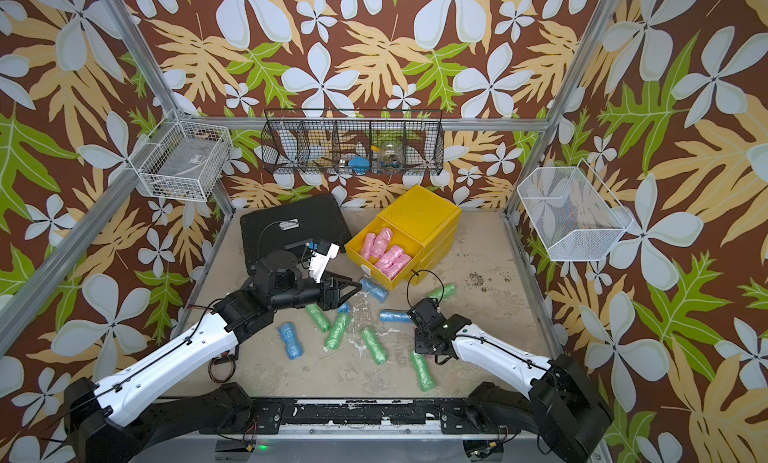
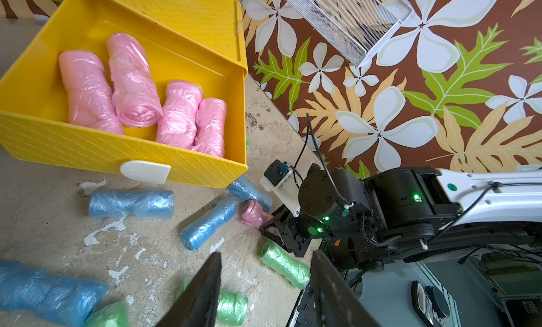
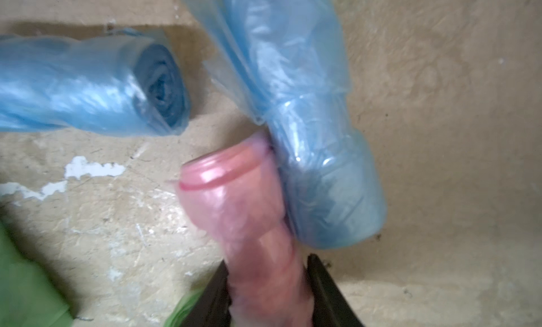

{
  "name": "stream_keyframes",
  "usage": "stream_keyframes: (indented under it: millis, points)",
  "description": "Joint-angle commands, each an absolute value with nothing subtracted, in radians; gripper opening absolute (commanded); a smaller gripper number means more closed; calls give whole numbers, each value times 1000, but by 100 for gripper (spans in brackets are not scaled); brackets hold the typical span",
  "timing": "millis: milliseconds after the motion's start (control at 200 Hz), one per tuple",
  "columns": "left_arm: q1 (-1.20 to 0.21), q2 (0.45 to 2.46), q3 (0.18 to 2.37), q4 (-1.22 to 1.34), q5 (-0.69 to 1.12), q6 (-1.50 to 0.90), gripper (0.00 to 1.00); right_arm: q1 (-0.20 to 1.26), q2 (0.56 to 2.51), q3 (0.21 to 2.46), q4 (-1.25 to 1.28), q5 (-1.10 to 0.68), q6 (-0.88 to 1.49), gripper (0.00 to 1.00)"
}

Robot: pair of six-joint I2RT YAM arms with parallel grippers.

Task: Sort the rolls of trash bags by color and place them into the drawer
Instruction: Pick up the roll of trash bags from the center of the board, then place the roll of trash bags in the drawer.

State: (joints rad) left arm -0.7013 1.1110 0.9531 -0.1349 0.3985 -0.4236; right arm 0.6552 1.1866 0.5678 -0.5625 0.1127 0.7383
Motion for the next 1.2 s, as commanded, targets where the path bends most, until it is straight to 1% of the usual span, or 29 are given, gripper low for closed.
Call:
stream_keyframes:
  millis: [0, 145, 335, 561, 661, 756, 946, 1197]
  points:
    - [-699, 1115, 957, -112, 406, -436, 52, 656, 1151, 591, -556, 135, 724, 26]
    - [-699, 1122, 959, -97, 417, -462, 52, 656, 1059, 614, -577, 110, 719, 17]
    - [-699, 1153, 954, -19, 509, -578, 54, 657, 904, 650, -641, 47, 723, 14]
    - [-699, 1203, 862, 349, 673, -902, 58, 656, 742, 748, -677, -35, 736, 14]
    - [-699, 1237, 835, 492, 716, -1011, 60, 656, 723, 787, -636, -123, 746, 14]
    - [-702, 1267, 834, 560, 741, -1061, 61, 656, 734, 810, -567, -217, 766, 14]
    - [-725, 1287, 858, 533, 733, -1036, 63, 657, 780, 831, -426, -374, 812, 14]
    - [-747, 1286, 871, 424, 707, -965, 63, 657, 809, 858, -336, -441, 848, 14]
